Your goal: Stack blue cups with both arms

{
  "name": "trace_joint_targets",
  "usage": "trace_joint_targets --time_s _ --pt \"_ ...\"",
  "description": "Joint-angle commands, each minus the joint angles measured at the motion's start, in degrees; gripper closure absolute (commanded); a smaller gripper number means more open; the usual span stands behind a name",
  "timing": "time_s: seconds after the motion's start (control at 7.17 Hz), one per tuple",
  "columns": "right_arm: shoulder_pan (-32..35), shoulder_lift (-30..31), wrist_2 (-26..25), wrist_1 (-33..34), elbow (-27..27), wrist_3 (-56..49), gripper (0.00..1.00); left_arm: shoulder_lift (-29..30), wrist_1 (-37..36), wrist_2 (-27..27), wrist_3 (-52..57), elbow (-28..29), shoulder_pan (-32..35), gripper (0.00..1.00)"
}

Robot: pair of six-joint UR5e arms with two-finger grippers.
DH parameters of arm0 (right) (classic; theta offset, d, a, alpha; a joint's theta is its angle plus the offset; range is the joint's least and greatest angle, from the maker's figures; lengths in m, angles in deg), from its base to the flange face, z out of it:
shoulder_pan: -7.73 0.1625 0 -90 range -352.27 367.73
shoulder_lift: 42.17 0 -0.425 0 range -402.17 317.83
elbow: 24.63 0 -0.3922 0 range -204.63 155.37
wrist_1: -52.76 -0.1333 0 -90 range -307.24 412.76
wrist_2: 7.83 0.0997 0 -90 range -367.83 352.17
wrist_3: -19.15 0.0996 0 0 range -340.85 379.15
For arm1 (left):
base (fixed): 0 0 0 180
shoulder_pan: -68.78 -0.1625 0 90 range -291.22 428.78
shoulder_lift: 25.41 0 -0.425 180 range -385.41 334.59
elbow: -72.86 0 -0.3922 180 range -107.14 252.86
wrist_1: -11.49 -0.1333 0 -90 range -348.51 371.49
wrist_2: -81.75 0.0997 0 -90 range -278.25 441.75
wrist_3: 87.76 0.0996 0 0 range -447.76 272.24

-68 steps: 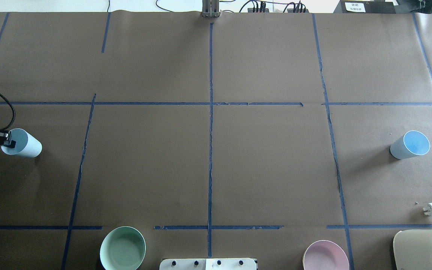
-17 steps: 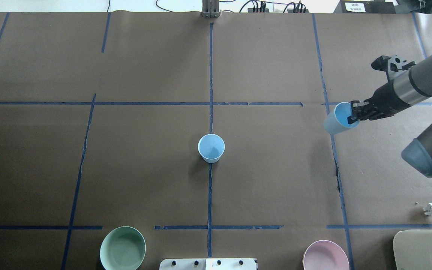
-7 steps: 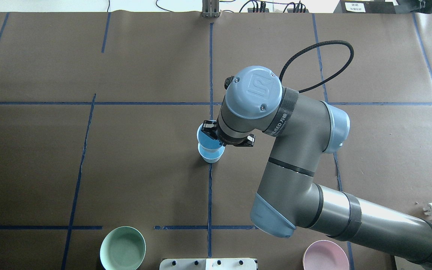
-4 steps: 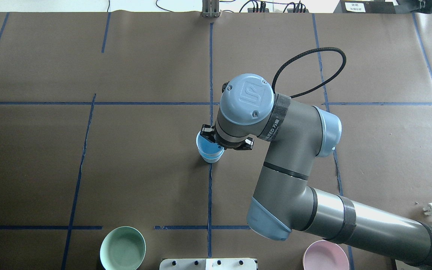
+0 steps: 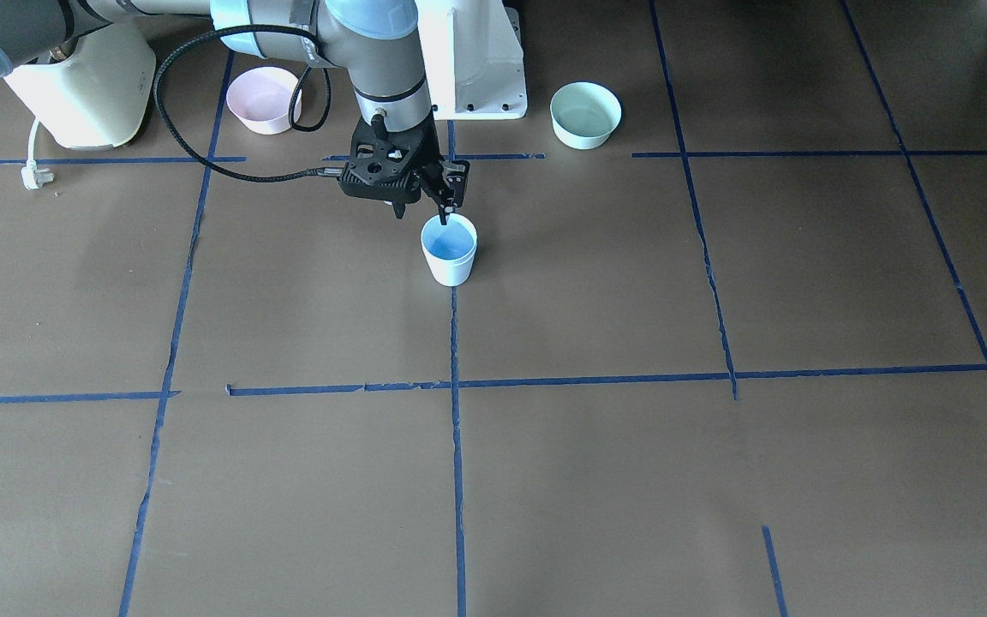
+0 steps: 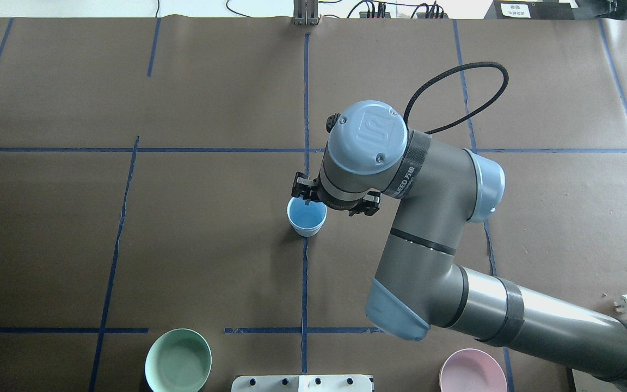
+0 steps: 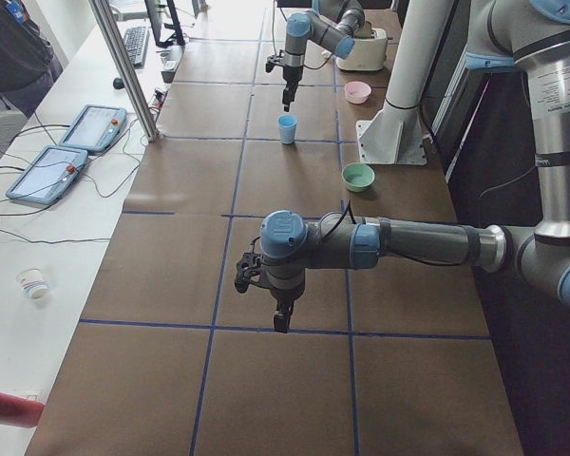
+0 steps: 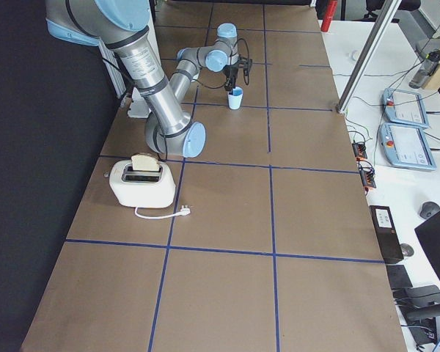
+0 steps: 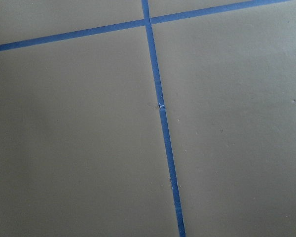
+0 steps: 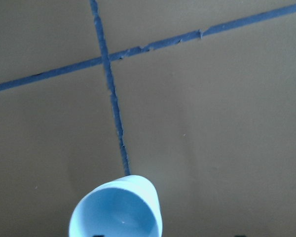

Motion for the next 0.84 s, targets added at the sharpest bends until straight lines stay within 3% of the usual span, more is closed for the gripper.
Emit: trace_joint_targets --time_s 0.0,0.14,0.7 --pt "12.3 6.9 12.0 -0.1 0.0 -17.9 0.0 0.1 0.1 -0.1 0.2 1.5 0.0 0.0" --pt "19.0 12.3 16.6 -0.2 0.0 -31.8 0.0 0.1 0.0 0.0 0.2 1.6 0.0 0.0" --pt "41.5 35.8 25.1 -0.2 -1.5 -77.2 0.0 -0.1 -0.5 0.5 0.0 2.6 0.1 0.0"
